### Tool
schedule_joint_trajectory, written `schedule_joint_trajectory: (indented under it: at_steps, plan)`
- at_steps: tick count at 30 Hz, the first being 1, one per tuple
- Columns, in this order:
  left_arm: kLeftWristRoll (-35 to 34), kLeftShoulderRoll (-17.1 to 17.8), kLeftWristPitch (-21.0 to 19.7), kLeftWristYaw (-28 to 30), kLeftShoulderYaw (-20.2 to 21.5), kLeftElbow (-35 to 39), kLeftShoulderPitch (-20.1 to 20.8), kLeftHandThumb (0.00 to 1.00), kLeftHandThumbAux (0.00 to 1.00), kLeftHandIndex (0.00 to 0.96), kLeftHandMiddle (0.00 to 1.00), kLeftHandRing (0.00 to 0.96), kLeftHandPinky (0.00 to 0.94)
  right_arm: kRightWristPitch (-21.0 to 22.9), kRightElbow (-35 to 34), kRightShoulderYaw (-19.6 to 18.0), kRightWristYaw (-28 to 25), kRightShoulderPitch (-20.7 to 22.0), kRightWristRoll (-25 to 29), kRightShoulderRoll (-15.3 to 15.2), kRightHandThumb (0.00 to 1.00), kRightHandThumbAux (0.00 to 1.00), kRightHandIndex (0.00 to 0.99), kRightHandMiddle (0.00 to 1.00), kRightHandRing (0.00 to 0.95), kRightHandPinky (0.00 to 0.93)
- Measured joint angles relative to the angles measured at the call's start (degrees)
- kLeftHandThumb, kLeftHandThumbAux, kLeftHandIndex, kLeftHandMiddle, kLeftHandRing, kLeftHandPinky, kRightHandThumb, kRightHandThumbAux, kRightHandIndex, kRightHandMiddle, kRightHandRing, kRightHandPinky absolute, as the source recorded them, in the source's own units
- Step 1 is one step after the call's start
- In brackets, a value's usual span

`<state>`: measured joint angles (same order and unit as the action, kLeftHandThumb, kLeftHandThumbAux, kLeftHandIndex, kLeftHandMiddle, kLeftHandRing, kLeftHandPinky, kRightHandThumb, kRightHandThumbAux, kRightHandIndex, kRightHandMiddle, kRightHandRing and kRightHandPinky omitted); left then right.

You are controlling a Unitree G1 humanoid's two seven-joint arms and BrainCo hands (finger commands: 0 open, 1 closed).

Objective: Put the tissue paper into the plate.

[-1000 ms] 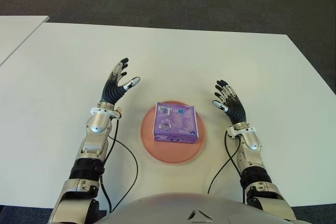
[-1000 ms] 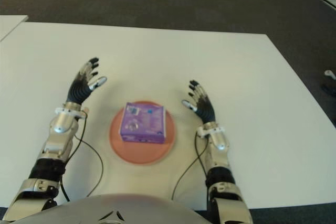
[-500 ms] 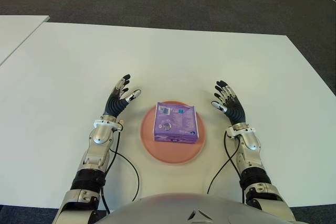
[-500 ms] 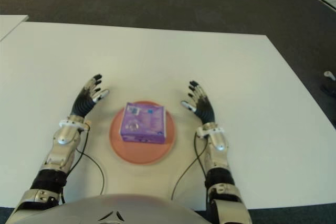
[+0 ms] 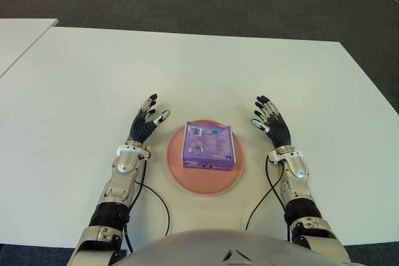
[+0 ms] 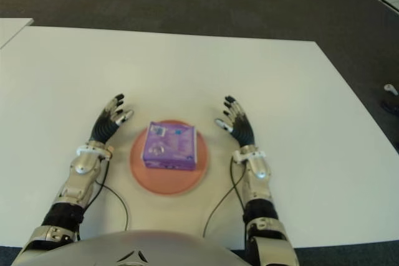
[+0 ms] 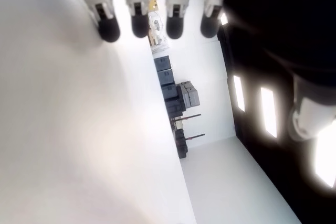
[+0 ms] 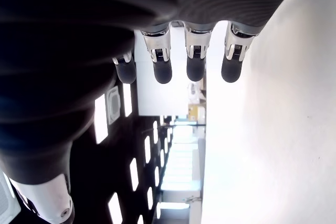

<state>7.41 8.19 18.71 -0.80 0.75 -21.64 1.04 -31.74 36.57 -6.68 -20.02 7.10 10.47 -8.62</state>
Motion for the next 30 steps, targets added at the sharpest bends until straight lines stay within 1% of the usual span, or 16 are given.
schedule_joint_trajectory:
  at_steps: [6,16,23,30]
  plan:
    - [0.37,0.07,1.30,-0.52,0.20,-2.08,0.57,0.000,0.467,0.000,0.000,0.000,0.000,0.00,0.00,0.26,0.34,0.00,-0.09,-0.01,0.000,0.703,0.000,0.000,0.000,0.000]
    - [-0.66,0.04,1.07,-0.81,0.93,-2.16,0.88,0.000,0.440,0.000,0.000,0.000,0.000,0.00,0.01,0.29,0.35,0.02,0.04,0.02,0.000,0.725,0.000,0.000,0.000,0.000]
    - [-0.18,-0.11,1.70,-4.29,1.36,-2.11,0.84,0.000,0.443,0.000,0.000,0.000,0.000,0.00,0.01,0.26,0.42,0.04,0.07,0.08,0.000,0.723,0.000,0.000,0.000,0.000]
    - [-0.12,-0.94,1.65,-6.39,1.79,-1.66,0.42,0.000,0.446,0.000,0.000,0.000,0.000,-0.03,0.01,0.16,1.19,0.03,0.05,0.22,0.000,0.716,0.000,0.000,0.000,0.000]
